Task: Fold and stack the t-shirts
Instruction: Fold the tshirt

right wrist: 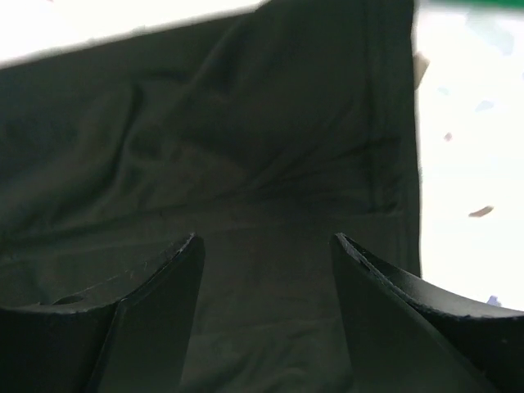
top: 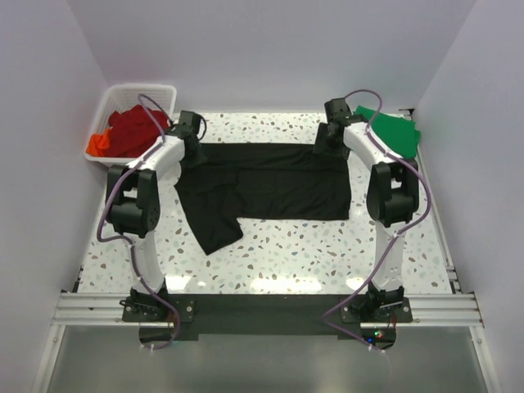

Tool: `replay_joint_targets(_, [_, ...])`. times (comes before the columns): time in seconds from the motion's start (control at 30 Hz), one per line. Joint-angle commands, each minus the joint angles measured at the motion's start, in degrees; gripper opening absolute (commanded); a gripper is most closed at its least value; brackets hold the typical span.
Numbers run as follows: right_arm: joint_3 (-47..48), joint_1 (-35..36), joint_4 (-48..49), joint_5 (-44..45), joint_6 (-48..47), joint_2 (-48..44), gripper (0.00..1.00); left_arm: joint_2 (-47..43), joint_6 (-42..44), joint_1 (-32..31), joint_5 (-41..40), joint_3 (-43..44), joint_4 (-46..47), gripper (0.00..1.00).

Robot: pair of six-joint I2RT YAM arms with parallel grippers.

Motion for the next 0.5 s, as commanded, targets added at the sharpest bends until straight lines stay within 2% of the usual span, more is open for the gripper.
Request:
replay_joint_targets(0.0, [-3.6,2.4,1.4,1.1,0.5,-4.2,0.67,-6.8,-3.8,-0.7,1.0,-5.8,-2.5,0.42])
replay_joint_targets(0.47, [-5.9,5.7,1.0,1.8,1.2,-4.2,0.67,-12.3,-4.9,-1.7,3.6,-19.1,0.9,0.40])
